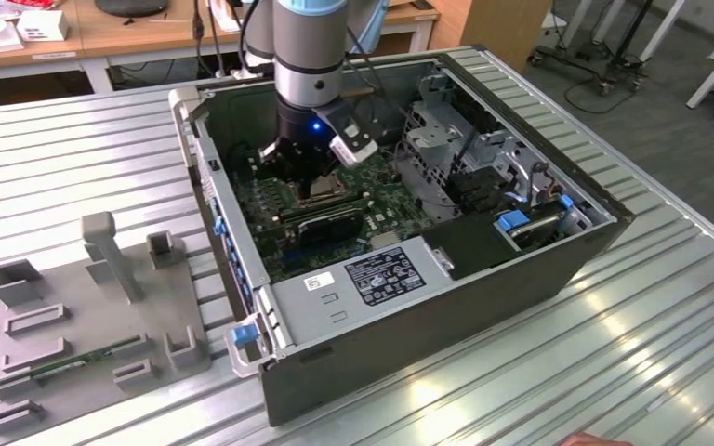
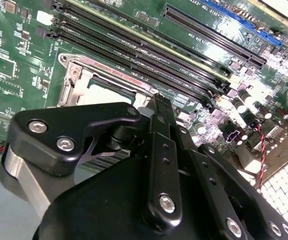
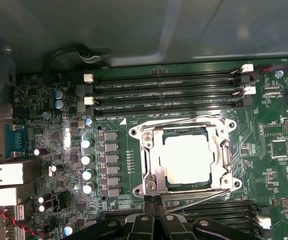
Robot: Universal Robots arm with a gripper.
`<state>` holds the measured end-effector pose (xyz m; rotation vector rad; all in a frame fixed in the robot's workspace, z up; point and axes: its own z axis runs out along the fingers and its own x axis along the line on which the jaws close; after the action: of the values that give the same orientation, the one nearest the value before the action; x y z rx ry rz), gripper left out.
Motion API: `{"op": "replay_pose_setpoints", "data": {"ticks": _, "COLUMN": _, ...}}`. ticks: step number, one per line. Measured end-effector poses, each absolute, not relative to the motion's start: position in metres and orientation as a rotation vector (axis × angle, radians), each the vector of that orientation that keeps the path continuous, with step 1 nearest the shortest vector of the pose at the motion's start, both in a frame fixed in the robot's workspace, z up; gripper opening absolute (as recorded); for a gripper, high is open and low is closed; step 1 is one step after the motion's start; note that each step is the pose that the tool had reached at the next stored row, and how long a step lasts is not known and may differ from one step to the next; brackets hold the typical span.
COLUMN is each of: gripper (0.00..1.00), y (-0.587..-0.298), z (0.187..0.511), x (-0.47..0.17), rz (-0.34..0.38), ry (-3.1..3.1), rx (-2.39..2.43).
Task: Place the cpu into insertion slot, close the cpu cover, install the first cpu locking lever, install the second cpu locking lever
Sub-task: 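Install the second cpu locking lever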
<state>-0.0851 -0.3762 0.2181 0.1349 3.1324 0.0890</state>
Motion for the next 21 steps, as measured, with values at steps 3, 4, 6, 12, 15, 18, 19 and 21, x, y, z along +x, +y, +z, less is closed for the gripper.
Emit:
{"op": "replay_pose_setpoints", "data": {"ticks": 3, "gripper": 0.11, "y": -0.377, "z": 0.216, "x": -0.086, "rz": 0.089, "ry": 3.132, "rx": 0.135}}
{"op": "replay_pose_setpoints", "data": {"ticks": 4, "gripper": 0.11, "y": -0.377, "z": 0.215, "x": -0.086, "rz": 0.089, "ry": 3.132, "rx": 0.135}}
{"op": "replay_pose_setpoints", "data": {"ticks": 6, "gripper": 0.11, "y": -0.377, "z": 0.214, "x": -0.087, "rz": 0.089, "ry": 3.132, "rx": 0.135}}
{"op": "replay_pose_setpoints", "data": {"ticks": 12, "gripper": 0.11, "y": -0.378, "z": 0.211, "x": -0.088, "rz": 0.089, "ry": 3.132, "rx": 0.135}}
{"op": "replay_pose_setpoints", "data": {"ticks": 15, "gripper": 0.11, "y": -0.379, "z": 0.21, "x": -0.089, "rz": 0.089, "ry": 3.132, "rx": 0.135}}
{"op": "replay_pose_setpoints", "data": {"ticks": 18, "gripper": 0.11, "y": -0.38, "z": 0.209, "x": -0.089, "rz": 0.089, "ry": 3.132, "rx": 0.135}}
{"op": "replay_pose_setpoints", "data": {"ticks": 19, "gripper": 0.11, "y": -0.38, "z": 0.208, "x": -0.09, "rz": 0.089, "ry": 3.132, "rx": 0.135}}
{"op": "replay_pose_setpoints", "data": {"ticks": 21, "gripper": 0.11, "y": -0.38, "z": 0.207, "x": -0.09, "rz": 0.089, "ry": 3.132, "rx": 0.135}}
